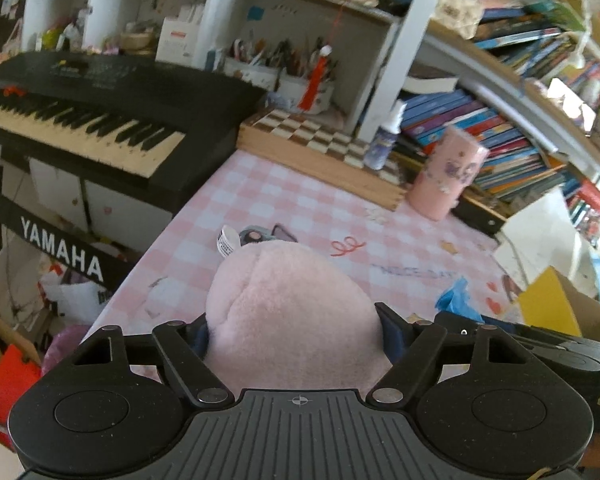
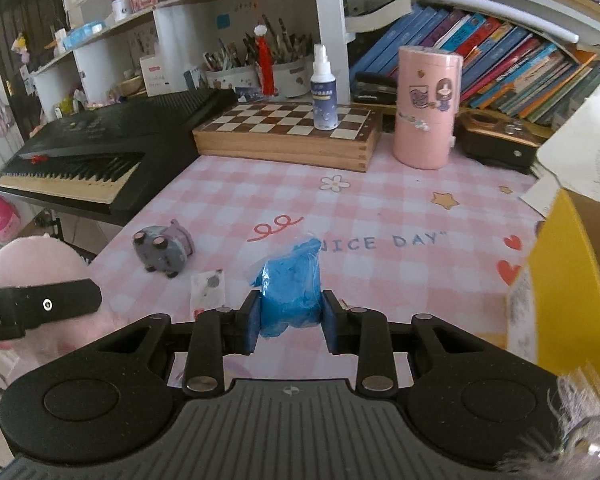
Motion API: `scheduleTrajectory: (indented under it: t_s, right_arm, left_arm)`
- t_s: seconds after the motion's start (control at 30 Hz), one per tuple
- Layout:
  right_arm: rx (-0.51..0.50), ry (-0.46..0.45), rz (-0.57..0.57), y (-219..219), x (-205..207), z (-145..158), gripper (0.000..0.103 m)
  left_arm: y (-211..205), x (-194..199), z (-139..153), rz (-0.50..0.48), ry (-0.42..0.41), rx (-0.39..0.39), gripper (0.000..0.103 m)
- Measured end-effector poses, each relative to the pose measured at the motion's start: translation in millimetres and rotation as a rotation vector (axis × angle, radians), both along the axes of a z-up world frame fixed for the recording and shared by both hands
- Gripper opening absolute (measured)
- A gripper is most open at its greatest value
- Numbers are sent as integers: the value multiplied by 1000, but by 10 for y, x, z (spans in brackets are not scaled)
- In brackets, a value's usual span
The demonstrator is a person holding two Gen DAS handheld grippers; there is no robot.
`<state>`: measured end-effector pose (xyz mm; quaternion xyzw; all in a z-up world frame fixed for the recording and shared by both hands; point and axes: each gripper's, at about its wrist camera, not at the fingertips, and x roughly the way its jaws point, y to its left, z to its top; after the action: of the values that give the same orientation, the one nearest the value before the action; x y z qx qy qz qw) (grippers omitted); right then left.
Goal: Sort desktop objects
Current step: 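Carry the plush pig and blue bag with both tools over the yellow box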
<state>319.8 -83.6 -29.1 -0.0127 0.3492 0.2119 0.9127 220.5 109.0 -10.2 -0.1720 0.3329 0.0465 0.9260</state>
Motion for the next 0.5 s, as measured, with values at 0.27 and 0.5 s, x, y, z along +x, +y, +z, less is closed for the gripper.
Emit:
scheduleTrajectory:
  t_s: [0.27, 0.5]
  right_arm:
    - [39, -13, -9, -126, -536, 320, 28]
    - [45, -13, -29, -108, -1019, 416, 28]
  left_arm:
    - [-113, -435, 264, -84, -69, 72, 78]
    - [-132, -802, 268, -113, -75, 85, 78]
